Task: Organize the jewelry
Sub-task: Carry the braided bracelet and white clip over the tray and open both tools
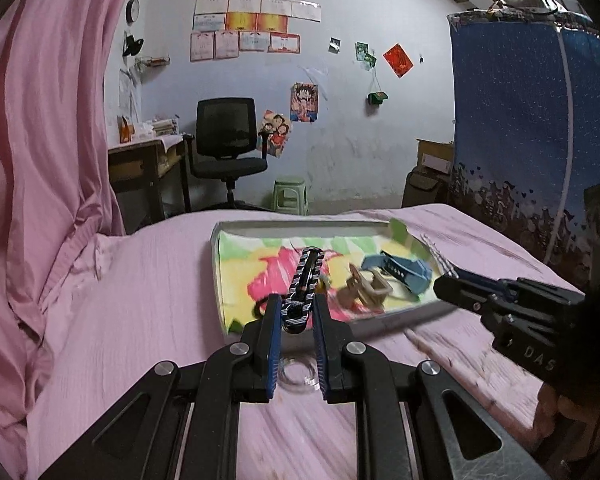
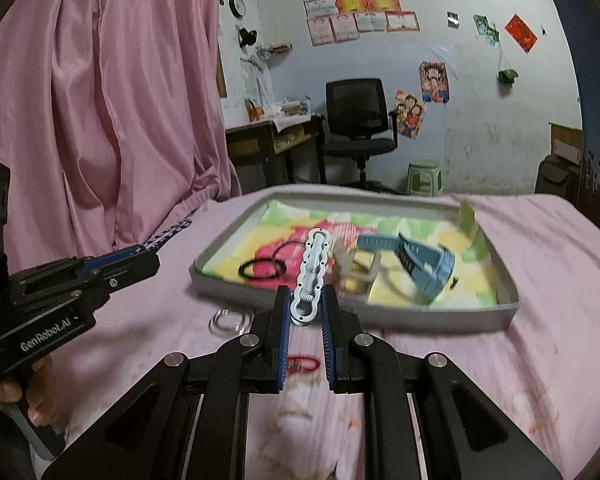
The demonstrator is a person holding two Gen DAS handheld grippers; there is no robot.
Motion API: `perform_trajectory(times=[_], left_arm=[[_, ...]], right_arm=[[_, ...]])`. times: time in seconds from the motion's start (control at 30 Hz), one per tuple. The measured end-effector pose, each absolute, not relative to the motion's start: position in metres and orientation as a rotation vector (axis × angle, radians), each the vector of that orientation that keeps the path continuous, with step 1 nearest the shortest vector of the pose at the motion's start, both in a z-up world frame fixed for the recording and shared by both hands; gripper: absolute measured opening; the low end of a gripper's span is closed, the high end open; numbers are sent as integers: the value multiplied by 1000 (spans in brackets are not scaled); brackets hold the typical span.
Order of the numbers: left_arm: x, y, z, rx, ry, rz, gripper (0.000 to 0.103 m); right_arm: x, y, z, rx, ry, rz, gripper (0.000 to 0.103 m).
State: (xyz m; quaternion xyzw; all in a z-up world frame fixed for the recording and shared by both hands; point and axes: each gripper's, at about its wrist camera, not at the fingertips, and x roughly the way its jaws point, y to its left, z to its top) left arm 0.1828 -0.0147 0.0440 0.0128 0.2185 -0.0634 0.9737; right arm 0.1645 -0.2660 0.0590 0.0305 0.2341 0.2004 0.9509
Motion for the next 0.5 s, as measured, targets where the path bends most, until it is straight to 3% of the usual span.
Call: perform_trajectory(times=[0.5], left_arm=[[254, -19, 41, 5, 453, -103, 14]], right_arm=[[222, -260, 73, 25, 444, 365, 13]])
